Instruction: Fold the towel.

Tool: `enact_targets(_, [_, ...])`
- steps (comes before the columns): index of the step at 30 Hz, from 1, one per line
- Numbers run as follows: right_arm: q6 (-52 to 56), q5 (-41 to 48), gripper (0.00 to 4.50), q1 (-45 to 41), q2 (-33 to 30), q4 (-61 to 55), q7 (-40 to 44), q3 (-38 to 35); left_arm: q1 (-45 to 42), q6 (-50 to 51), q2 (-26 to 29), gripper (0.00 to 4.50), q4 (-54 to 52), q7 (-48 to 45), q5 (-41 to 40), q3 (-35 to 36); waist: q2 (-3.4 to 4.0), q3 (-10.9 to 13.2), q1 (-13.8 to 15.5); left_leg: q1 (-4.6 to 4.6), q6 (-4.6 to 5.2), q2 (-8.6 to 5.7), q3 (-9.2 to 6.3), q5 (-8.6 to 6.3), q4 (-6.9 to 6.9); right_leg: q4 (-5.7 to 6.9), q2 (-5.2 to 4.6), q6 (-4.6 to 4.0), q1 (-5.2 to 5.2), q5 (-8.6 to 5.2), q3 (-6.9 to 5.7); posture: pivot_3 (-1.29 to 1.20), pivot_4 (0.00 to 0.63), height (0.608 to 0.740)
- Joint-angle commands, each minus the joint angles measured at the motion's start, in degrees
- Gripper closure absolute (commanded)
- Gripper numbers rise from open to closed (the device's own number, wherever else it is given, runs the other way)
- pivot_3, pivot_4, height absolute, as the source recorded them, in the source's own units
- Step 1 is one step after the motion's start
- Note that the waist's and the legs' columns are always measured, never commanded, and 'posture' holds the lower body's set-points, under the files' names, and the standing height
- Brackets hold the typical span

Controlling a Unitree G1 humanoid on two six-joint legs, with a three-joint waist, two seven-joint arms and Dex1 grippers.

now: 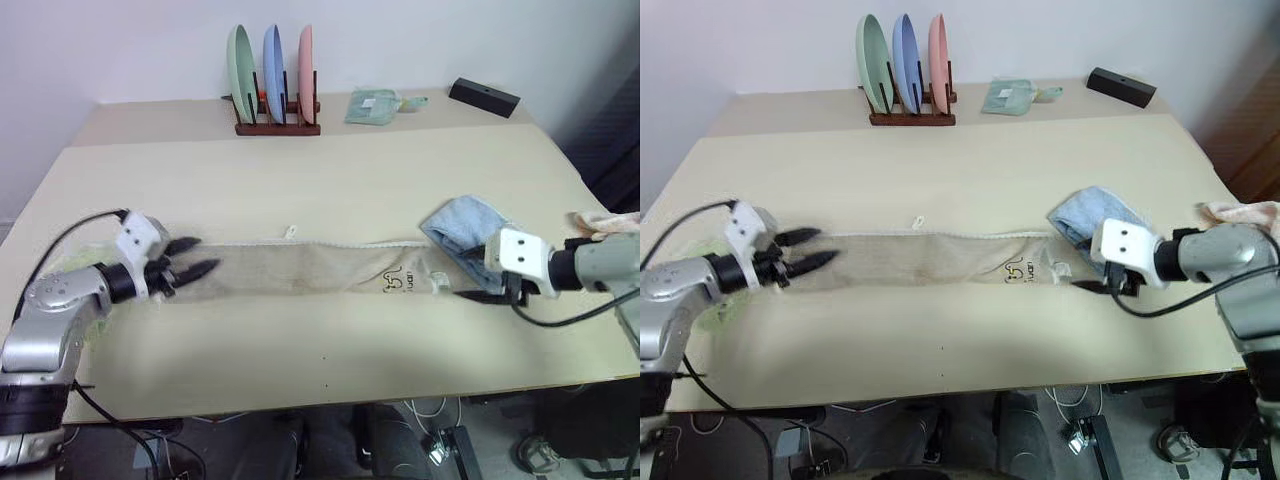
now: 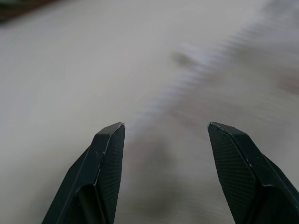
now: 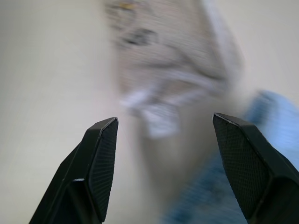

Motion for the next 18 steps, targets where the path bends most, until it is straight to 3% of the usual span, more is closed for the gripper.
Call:
enact_targets(1, [-2.0,-4.3,1.24,0.7,1.0,-3.7,-5.1,0.9,2.0,1.0,2.4,1.64,-3.9,-1.7,0.6,-1.2,0.0,0.0,0.2,0.01,0.0,0.0,0.01,0.0,0.02,0.04,0.0,0.0,0.0,0.0,0.0,0.0,0.15,0.737])
enact_targets(6, [-7.2,-10.6,1.24,-0.5,4.9,-0.4,-11.7,5.1,2.5,0.3,2.4,1.64,-3.6,-1.3,1.6,-2.2,-0.04,0.0,0.4,-0.01,0.0,-0.02,0.01,0.0,0.08,0.03,-0.01,0.0,0.01,0.0,-0.01,0.0,0.15,0.737])
enact_targets(10, [-9.2,-12.0,1.24,-0.2,6.3,0.2,-12.2,7.1,3.4,-0.1,2.2,1.64,-4.4,-1.3,1.9,-2.2,-0.02,0.0,0.3,-0.04,0.0,-0.02,0.01,0.0,0.07,0.02,-0.01,0.0,-0.03,0.0,-0.01,0.0,0.15,0.737])
enact_targets(13, [-10.2,-13.7,2.14,-0.7,7.2,0.7,-12.8,9.1,4.9,-0.5,2.1,1.64,-5.0,-0.9,2.1,-1.7,-0.03,0.0,0.3,-0.03,0.0,-0.02,0.01,0.0,0.07,0.01,-0.01,0.0,-0.01,0.0,-0.01,0.0,0.15,0.737])
enact_targets(17, [-10.7,-15.6,4.21,-1.4,6.6,1.9,-13.8,9.0,6.2,-1.0,2.2,1.64,-5.5,-0.6,1.9,-0.8,-0.02,0.0,0.3,-0.03,0.0,-0.01,0.01,0.0,0.06,0.01,0.0,0.0,-0.01,0.0,-0.01,0.0,0.15,0.737])
enact_targets(18, [-10.7,-15.5,4.45,-1.3,5.6,1.8,-13.4,8.2,6.4,-1.2,2.3,1.64,-5.4,-0.5,2.1,-0.7,-0.03,0.0,0.3,-0.03,0.0,-0.02,0.01,0.0,0.07,0.01,0.0,0.0,-0.01,0.0,-0.01,0.0,0.15,0.737])
